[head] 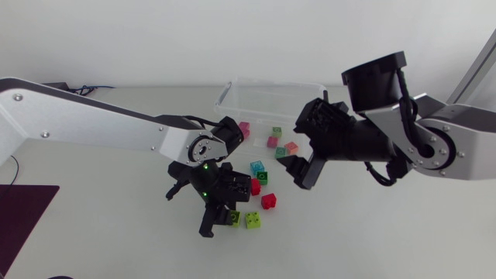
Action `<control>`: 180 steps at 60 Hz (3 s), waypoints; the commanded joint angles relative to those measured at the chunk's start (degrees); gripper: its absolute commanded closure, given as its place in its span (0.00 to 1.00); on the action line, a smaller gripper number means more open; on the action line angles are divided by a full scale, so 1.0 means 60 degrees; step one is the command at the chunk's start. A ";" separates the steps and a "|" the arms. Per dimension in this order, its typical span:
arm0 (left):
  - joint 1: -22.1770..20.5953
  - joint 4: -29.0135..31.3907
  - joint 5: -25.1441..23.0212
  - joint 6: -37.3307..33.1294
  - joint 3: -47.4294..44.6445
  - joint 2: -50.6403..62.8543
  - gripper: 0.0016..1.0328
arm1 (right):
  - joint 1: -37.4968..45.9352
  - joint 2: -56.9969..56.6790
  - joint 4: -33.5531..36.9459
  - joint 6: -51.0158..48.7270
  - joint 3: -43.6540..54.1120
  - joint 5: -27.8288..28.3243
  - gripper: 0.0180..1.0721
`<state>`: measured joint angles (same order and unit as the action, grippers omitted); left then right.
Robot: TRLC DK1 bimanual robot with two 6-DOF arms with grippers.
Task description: Pick up the duplo bricks and place them in the container
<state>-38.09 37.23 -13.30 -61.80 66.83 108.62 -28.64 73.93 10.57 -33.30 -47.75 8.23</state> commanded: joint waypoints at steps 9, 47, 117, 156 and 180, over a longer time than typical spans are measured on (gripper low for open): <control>-0.0200 0.0635 -0.0127 -0.0247 0.0200 0.0339 0.83 | -0.0734 -0.0222 0.1447 -0.1042 0.0634 0.0855 0.07; 0.1851 0.2085 -0.0713 -0.0130 0.0405 -0.2825 0.84 | -0.2111 0.3235 0.2326 -0.2565 -0.0304 0.1104 0.08; 0.2993 -0.3481 -0.1885 0.6301 0.3525 -0.1301 0.83 | -0.1745 0.4714 0.3351 -0.3195 -0.1608 0.0899 0.83; 0.2261 -0.3935 -0.0508 0.7356 0.5400 0.0837 0.05 | 0.1039 0.0129 0.3922 -0.2580 -0.1461 0.1924 0.83; 0.2129 -0.3481 -0.0508 0.6052 0.2207 -0.2048 0.05 | 0.2240 0.0671 0.2311 -0.1042 -0.3058 0.2247 0.83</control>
<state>-24.53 15.22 -16.34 -22.72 84.38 99.57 -16.03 75.83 26.06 -42.41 -64.38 21.28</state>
